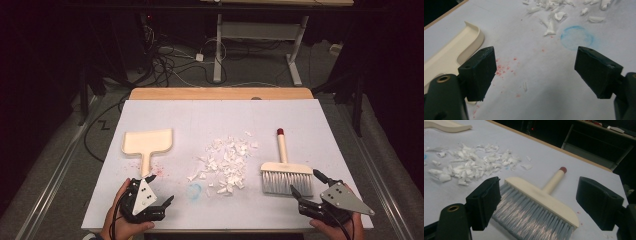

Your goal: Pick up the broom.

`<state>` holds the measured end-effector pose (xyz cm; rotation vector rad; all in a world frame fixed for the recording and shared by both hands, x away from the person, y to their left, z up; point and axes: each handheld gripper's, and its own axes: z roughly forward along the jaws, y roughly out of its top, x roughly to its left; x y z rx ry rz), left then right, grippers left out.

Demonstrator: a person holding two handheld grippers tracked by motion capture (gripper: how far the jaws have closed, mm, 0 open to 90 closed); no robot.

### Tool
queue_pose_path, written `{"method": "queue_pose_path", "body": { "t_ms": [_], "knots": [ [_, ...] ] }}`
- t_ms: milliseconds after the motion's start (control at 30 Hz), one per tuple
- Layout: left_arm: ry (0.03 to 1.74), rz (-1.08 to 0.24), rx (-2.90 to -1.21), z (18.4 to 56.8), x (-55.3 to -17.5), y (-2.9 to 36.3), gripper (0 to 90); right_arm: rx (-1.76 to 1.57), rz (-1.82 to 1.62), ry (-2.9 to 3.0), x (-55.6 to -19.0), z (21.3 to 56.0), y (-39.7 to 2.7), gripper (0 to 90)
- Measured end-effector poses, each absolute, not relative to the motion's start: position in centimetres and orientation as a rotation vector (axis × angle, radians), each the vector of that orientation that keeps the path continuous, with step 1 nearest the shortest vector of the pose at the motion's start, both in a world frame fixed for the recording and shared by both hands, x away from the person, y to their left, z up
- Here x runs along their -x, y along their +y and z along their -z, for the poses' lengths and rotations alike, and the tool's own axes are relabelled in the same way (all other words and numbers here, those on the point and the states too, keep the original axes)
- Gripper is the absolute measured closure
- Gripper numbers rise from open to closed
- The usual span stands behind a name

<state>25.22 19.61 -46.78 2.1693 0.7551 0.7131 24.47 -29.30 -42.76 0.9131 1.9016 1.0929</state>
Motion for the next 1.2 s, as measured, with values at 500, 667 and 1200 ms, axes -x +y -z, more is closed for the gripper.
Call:
{"method": "queue_pose_path", "body": {
  "t_ms": [500, 667, 1200],
  "knots": [
    [0.746, -0.702, -2.205, 47.2, -25.1, 19.4, 16.9, -1.022, -1.007, 1.946, -26.7, 43.3, -29.9, 20.8],
    [0.740, -0.711, -2.239, 47.3, -25.0, 19.3, 16.9, -1.224, -0.975, 1.963, -30.2, 42.7, -30.1, 23.1],
    [0.717, -0.700, -2.271, 47.6, -25.0, 19.2, 16.9, -1.494, -0.639, 2.140, -41.4, 45.4, -26.1, 37.9]
  ]
}}
